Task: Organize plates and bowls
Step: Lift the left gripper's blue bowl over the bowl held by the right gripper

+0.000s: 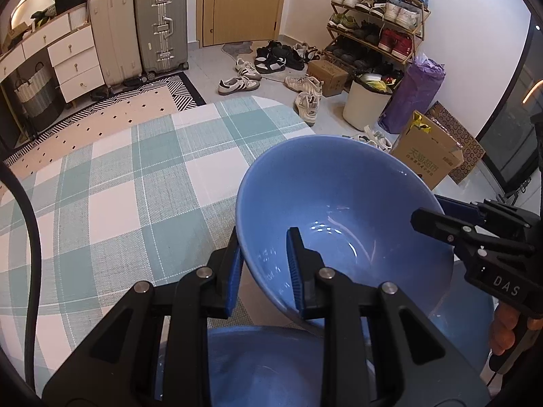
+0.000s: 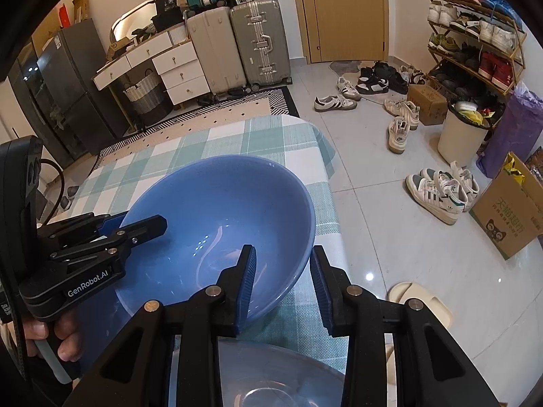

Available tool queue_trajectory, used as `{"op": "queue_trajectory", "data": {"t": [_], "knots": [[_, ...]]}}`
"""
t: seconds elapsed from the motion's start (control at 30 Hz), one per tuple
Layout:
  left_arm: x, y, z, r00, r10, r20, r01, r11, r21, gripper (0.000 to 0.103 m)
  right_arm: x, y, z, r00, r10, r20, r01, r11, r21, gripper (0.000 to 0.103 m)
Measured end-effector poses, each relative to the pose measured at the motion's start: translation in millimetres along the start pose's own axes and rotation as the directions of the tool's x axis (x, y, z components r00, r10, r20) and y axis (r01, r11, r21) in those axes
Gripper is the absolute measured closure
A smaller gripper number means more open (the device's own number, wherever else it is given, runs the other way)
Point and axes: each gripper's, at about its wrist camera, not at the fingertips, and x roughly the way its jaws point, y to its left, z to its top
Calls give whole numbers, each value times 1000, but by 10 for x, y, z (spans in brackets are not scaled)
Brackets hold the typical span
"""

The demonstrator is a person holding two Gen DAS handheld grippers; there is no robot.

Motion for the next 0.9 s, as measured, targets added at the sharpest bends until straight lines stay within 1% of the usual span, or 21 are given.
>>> {"op": "queue_trajectory", "data": {"t": [0.4, 0.9], "knots": [[-360, -49, -7, 997, 22, 74, -23, 1000, 9, 81, -276, 129, -9, 996, -16, 89, 19, 999, -39, 69], [-1044, -140, -93, 986, 48, 160, -50, 999, 5, 81, -736, 409, -54, 982, -20, 189, 40, 994, -101, 69]]}}
